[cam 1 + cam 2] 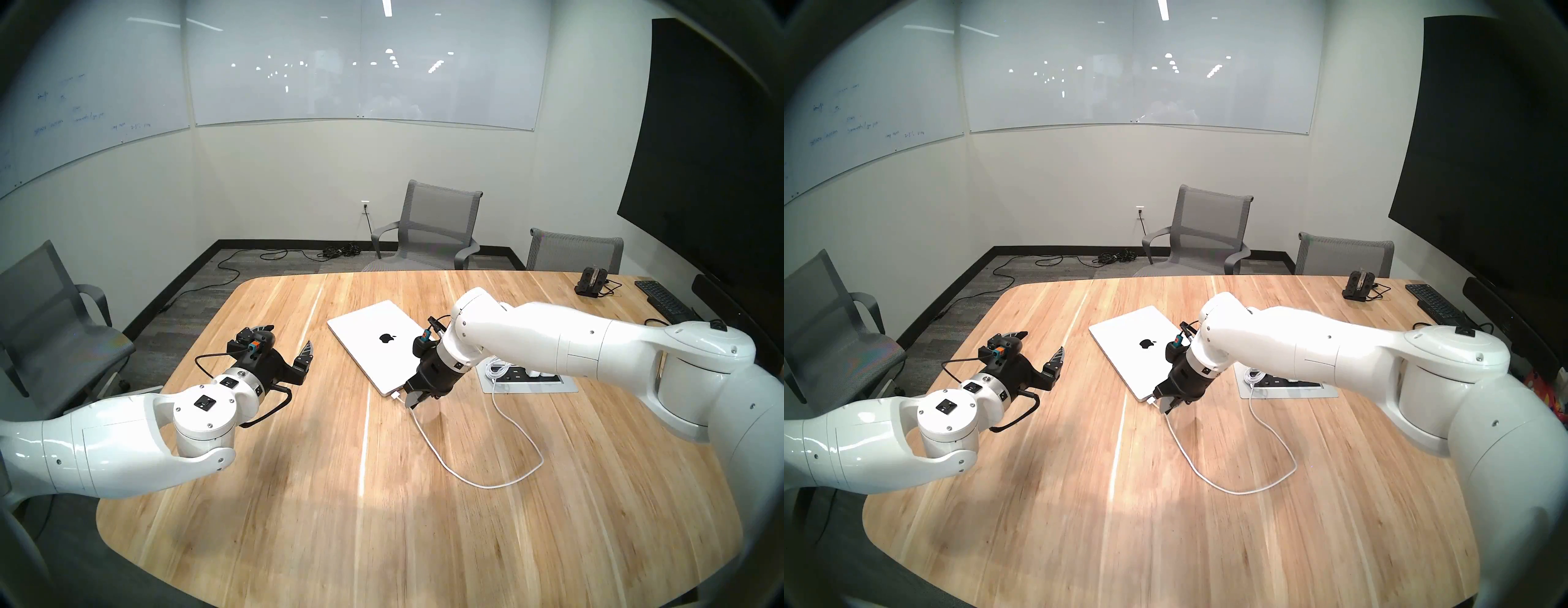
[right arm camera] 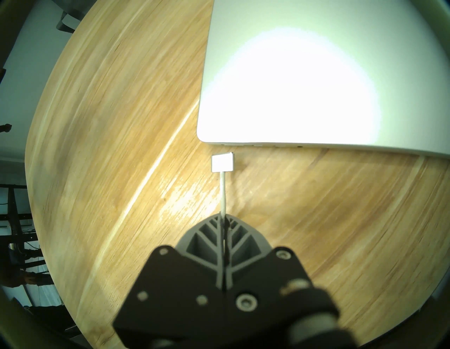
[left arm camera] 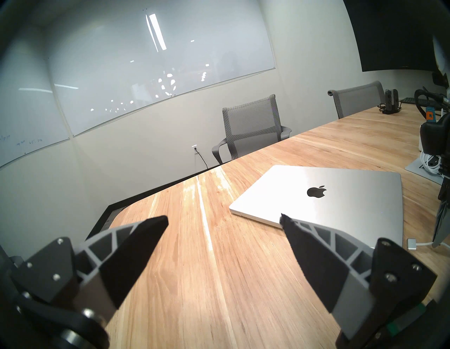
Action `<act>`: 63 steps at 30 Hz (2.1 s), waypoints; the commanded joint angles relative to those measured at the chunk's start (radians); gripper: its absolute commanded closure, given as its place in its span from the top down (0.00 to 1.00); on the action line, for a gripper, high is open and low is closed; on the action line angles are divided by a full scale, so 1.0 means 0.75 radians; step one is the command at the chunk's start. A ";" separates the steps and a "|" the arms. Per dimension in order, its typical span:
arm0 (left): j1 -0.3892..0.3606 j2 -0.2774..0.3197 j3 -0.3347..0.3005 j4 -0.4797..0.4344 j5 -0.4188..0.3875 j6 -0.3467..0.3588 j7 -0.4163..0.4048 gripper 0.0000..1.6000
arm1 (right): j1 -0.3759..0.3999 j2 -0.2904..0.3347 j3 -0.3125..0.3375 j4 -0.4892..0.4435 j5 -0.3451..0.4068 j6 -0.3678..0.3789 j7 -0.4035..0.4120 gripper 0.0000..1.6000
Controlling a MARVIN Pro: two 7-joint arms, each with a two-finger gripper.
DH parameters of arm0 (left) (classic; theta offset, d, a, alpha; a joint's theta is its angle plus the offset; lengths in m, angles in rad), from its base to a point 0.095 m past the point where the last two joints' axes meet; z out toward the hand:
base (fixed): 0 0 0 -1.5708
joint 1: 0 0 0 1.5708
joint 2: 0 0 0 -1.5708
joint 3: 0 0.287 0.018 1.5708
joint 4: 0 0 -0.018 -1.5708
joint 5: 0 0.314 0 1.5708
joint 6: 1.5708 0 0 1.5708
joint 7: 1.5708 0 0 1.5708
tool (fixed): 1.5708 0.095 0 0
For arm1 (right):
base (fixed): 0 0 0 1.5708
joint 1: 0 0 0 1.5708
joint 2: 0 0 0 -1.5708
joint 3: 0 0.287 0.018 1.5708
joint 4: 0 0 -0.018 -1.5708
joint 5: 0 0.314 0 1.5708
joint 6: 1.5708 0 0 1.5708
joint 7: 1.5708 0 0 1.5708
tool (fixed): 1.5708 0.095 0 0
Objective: Plug the charging cable into the port of a MacBook
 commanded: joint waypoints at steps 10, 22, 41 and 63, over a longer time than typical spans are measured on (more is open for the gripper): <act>-0.019 -0.002 -0.018 -0.003 -0.003 -0.005 -0.002 1.00 | 0.021 0.002 0.011 0.000 0.003 0.004 0.000 0.00; -0.019 -0.002 -0.018 -0.003 -0.003 -0.005 -0.002 1.00 | 0.018 -0.002 0.025 0.016 0.026 0.004 0.009 0.00; -0.019 -0.002 -0.018 -0.003 -0.003 -0.005 -0.002 1.00 | 0.037 -0.015 0.036 0.059 0.057 0.004 0.050 0.00; -0.019 -0.002 -0.018 -0.003 -0.003 -0.005 -0.002 1.00 | 0.050 0.014 0.011 0.072 0.075 0.004 0.144 0.00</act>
